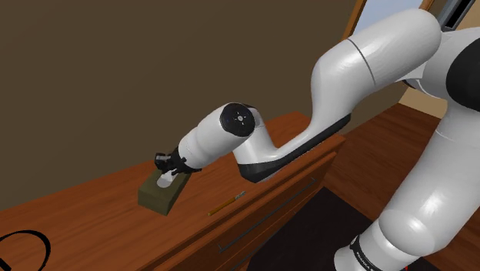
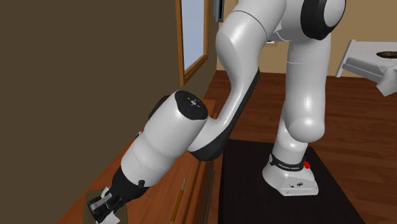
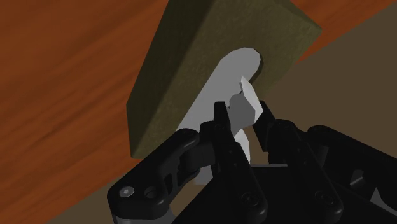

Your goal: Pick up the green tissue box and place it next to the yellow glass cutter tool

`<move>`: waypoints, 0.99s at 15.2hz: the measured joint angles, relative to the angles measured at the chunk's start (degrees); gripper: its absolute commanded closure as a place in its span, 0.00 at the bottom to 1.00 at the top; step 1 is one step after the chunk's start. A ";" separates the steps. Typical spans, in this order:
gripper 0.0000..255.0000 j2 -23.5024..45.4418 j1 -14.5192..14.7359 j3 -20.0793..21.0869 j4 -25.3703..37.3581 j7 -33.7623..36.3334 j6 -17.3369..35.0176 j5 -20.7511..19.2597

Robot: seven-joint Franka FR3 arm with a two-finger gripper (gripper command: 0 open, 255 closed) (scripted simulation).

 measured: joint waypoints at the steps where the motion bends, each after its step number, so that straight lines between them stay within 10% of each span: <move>1: 1.00 0.14 0.09 -0.11 0.06 0.22 -0.01 -0.31; 5: 1.00 0.26 0.16 -0.20 0.13 0.41 -0.03 -0.59; 6: 0.00 0.27 0.17 -0.20 0.13 0.42 -0.03 -0.60; 12: 0.00 0.26 0.17 -0.20 0.13 0.42 -0.03 -0.60; 15: 0.00 -6.29 -2.74 3.13 -3.81 -6.44 1.93 9.26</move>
